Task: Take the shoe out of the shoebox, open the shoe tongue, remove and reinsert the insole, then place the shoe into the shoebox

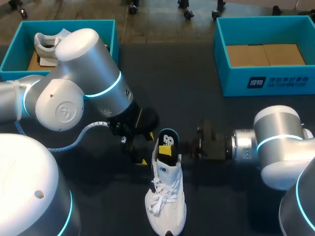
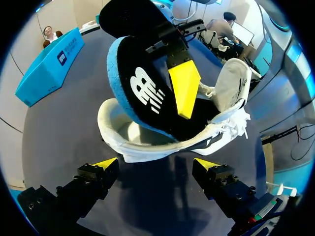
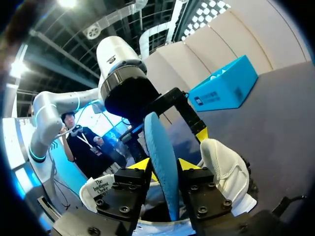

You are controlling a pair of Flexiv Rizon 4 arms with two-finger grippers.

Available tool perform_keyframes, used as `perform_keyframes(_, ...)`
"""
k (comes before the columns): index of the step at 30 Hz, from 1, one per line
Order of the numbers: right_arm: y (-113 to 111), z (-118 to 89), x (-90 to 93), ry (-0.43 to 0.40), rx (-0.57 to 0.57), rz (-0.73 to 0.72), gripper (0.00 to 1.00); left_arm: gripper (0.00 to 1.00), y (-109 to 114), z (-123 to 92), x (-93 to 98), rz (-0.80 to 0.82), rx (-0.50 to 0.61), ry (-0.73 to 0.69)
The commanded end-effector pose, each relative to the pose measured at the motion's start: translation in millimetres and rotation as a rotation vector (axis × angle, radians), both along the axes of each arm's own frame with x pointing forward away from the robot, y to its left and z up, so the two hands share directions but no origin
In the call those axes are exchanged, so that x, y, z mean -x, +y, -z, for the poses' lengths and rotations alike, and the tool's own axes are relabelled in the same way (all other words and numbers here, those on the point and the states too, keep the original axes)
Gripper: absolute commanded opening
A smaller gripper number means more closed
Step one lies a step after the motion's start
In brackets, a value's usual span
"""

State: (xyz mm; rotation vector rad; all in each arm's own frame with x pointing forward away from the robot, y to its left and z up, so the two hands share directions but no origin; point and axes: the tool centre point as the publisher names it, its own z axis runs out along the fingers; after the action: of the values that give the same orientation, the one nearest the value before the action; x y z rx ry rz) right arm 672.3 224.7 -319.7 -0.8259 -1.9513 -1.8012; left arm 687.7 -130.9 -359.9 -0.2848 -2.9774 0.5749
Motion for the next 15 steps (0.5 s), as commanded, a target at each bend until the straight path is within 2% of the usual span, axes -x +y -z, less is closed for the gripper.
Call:
perform_keyframes(1,-6,-2,-3.3,0.002,-0.006,-0.005,0.3,1.0,1,0,1.1,0.0,0.001,-0.003)
perform_keyframes(4,-9,-2,-7.5,0.009,-0.023,0.006,0.25,1.0,1,0,1.1,0.0,0.001,-0.003)
perform_keyframes(6,-12,0,-10.9,0.025,-0.039,0.02,0.05,1.0,1,0,1.1,0.0,0.001,-0.003)
perform_keyframes(7,-14,1,-12.7,0.035,-0.048,0.024,0.0,1.0,1,0,1.1,0.0,0.001,-0.003)
perform_keyframes(15,-19,12,-20.9,0.118,-0.082,0.055,0.0,1.0,1,0,1.1,0.0,0.001,-0.003)
